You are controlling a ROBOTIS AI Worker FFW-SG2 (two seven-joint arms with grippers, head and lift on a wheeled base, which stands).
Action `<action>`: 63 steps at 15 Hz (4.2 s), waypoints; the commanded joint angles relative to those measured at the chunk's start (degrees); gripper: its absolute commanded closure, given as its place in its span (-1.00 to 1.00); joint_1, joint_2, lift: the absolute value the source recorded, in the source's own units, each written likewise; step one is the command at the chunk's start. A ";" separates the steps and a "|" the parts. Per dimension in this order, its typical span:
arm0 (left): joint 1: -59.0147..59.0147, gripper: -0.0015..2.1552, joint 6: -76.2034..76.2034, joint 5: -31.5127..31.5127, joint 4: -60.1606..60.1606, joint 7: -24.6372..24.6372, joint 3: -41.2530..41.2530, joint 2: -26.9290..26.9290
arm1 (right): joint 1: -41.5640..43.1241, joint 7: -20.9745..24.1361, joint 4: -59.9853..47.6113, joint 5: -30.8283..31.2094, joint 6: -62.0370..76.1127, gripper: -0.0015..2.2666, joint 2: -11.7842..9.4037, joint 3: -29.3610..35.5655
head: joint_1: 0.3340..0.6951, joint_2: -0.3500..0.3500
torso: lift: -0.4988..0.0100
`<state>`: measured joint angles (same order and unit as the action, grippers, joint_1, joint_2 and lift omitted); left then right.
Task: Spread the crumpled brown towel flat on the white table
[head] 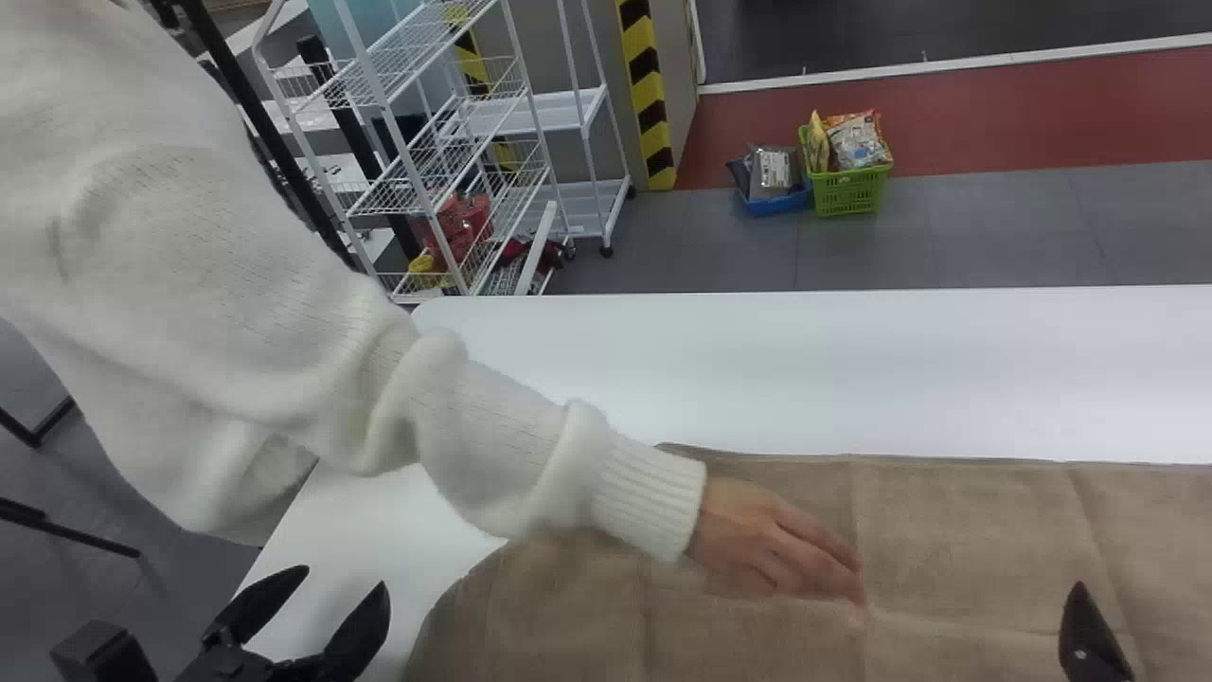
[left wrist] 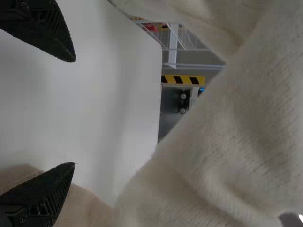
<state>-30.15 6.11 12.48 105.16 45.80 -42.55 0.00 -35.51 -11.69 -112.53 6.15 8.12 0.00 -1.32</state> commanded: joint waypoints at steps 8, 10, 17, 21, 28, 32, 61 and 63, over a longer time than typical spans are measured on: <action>0.36 -1.00 0.00 0.18 -0.84 0.34 -0.08 -0.15 | 0.09 0.00 0.20 0.00 0.00 -0.99 0.05 0.01 | 1.00 1.00 | 0.48; 0.36 -1.00 0.00 0.18 -0.84 0.34 -0.08 -0.15 | 0.09 0.00 0.20 0.00 0.00 -0.99 0.05 -0.08 | 1.00 1.00 | 0.48; 0.45 -1.00 0.00 0.26 -0.84 0.43 -0.16 -0.15 | 0.00 0.00 0.12 0.00 0.18 -0.99 0.05 -0.17 | 1.00 1.00 | 0.48; 0.89 -1.00 0.00 0.35 -1.89 0.43 -0.16 -0.15 | 0.00 0.08 0.20 0.00 0.35 -0.99 0.05 -0.17 | 1.00 1.00 | 0.48; 1.06 -1.00 0.18 0.44 -1.89 0.87 -0.25 -0.15 | -0.35 0.08 -0.06 -0.17 0.88 -0.99 0.05 0.09 | 1.00 1.00 | 0.48; 1.15 -1.00 0.00 0.44 -2.15 0.87 -0.25 -0.15 | -0.27 0.08 0.20 -0.26 0.88 -0.99 0.05 0.18 | 1.00 1.00 | 0.48; 1.76 -1.00 0.00 0.62 -2.68 1.04 -1.13 -0.15 | 0.97 0.17 1.87 -0.17 1.06 -0.99 0.05 -0.26 | 1.00 1.00 | 0.48; 1.94 -1.00 0.18 0.26 -2.68 0.87 -0.87 -0.15 | 1.14 0.26 1.96 -0.35 1.06 -0.99 0.05 -0.17 | 1.00 1.00 | 0.48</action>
<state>-28.36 6.18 12.98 102.42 46.75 -43.56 0.00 -34.47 -11.45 -110.64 5.94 9.18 0.00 -1.58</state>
